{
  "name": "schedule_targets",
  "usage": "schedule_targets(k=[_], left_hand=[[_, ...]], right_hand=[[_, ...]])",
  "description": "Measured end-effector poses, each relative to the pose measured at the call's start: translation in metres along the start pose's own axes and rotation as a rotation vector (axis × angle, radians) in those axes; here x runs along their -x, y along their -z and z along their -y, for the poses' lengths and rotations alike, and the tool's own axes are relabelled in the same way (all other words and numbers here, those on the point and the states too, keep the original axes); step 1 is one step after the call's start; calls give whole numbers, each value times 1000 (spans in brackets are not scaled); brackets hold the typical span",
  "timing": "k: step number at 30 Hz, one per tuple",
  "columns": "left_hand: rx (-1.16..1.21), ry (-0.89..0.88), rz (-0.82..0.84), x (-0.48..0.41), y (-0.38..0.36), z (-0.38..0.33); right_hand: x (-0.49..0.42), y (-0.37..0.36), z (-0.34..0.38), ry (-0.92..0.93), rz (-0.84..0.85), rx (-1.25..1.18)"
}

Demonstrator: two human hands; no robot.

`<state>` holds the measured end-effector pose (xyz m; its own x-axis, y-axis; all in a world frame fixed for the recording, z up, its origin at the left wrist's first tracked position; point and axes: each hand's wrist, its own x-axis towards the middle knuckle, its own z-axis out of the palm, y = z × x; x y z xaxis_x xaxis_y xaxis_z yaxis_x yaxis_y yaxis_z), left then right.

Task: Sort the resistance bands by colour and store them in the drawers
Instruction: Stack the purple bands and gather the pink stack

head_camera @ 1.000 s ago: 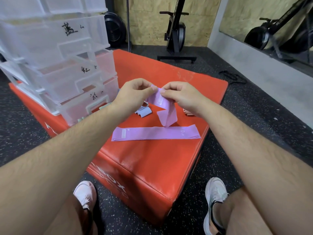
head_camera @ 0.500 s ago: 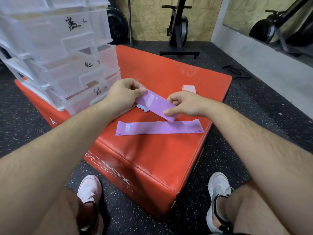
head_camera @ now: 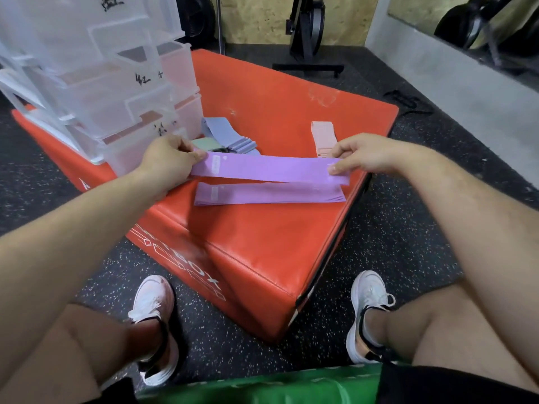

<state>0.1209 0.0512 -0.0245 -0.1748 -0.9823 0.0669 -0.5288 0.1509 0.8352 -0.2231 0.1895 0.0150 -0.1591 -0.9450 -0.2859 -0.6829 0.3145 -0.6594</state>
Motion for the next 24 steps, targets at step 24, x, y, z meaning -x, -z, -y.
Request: schedule_targets(k=[24], left_hand=[[-496,-226,23,16,-28,35]], right_hand=[[8,-53,-25,-153,-301,13]])
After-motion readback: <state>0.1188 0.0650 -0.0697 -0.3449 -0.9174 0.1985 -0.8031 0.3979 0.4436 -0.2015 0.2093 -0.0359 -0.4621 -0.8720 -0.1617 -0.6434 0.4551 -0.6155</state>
